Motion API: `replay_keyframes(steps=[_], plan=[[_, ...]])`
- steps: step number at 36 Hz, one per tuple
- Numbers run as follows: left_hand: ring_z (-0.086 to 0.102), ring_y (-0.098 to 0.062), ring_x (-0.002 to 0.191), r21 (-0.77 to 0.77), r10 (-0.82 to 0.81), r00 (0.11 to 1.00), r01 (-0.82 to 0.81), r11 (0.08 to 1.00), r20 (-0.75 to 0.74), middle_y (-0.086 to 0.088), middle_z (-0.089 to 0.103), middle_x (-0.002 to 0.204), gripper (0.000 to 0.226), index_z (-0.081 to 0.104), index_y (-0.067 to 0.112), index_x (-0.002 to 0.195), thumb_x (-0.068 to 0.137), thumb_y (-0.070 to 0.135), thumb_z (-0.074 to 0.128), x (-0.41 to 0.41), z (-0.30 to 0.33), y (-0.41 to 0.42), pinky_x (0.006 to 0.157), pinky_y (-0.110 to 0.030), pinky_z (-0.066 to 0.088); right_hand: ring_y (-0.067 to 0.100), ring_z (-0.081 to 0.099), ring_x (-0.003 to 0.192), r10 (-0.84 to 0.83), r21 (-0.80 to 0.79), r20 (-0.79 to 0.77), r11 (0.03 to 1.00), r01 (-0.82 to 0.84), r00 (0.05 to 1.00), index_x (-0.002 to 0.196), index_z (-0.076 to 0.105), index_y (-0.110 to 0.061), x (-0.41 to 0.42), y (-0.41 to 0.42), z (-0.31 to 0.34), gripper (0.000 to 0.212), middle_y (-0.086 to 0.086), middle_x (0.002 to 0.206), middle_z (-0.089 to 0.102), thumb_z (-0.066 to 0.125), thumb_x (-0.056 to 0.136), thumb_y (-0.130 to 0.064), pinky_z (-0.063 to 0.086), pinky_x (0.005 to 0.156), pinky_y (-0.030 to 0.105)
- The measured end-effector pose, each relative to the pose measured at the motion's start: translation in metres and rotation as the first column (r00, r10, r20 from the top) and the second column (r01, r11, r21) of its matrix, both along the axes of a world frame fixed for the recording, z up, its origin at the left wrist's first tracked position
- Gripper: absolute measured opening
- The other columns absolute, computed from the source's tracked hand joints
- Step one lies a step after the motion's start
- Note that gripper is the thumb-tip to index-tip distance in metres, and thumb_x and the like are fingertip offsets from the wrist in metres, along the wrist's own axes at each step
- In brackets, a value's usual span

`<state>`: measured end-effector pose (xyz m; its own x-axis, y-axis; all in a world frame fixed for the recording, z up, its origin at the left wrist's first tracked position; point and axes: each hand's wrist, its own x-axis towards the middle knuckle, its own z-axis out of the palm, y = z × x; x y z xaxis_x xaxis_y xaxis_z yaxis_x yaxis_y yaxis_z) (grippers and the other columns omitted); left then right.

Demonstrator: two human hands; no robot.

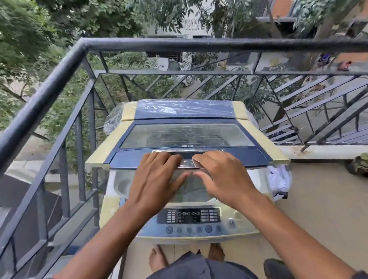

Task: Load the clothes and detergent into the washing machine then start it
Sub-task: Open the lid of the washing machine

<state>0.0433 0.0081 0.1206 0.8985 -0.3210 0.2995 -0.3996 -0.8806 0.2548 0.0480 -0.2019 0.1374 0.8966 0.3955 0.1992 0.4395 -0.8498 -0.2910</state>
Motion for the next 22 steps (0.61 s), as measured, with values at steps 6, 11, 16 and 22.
replay_keyframes(steps=[6,11,16,22], plan=[[0.069,-0.034,0.088,0.031,-0.006,0.998,0.004,1.0,0.064,-0.003,0.074,0.094,0.056,0.076,0.019,0.111,0.096,0.063,0.044,0.035,0.045,-0.001,0.076,-0.042,0.051,0.03,0.068,0.089,-0.051,0.002,0.2,0.999,0.051,0.979,0.112,0.071,-0.022,0.029,0.001,0.028,0.025,-0.001,0.097,0.075,0.074,0.088,-0.032,0.055,0.074,0.043],[0.07,-0.034,0.088,0.088,-0.035,0.989,0.022,0.996,0.146,-0.005,0.075,0.093,0.056,0.076,0.021,0.112,0.097,0.062,0.042,0.07,0.071,0.003,0.074,-0.043,0.052,0.03,0.069,0.085,-0.119,0.021,0.335,0.993,0.119,0.935,0.107,0.074,-0.026,0.055,0.005,0.05,0.022,-0.002,0.091,0.075,0.067,0.089,-0.037,0.054,0.07,0.041],[0.066,-0.034,0.107,-0.021,0.031,0.912,-0.025,0.999,0.41,-0.007,0.07,0.122,0.039,0.072,0.016,0.127,0.102,0.045,0.063,0.093,0.075,-0.001,0.095,-0.045,0.052,0.032,0.069,0.085,-0.208,0.078,0.372,0.978,0.192,0.905,0.1,0.075,-0.024,0.084,0.01,0.073,0.019,-0.001,0.089,0.076,0.072,0.086,-0.037,0.053,0.072,0.041],[0.051,-0.037,0.135,-0.009,0.051,0.872,-0.054,0.999,0.487,-0.011,0.057,0.146,0.05,0.062,0.015,0.14,0.094,0.03,0.067,0.082,0.055,-0.008,0.116,-0.053,0.04,0.028,0.07,0.09,-0.29,0.169,0.395,0.956,0.241,0.872,0.104,0.077,-0.026,0.118,0.017,0.093,0.02,-0.002,0.096,0.077,0.076,0.087,-0.035,0.051,0.083,0.039]])
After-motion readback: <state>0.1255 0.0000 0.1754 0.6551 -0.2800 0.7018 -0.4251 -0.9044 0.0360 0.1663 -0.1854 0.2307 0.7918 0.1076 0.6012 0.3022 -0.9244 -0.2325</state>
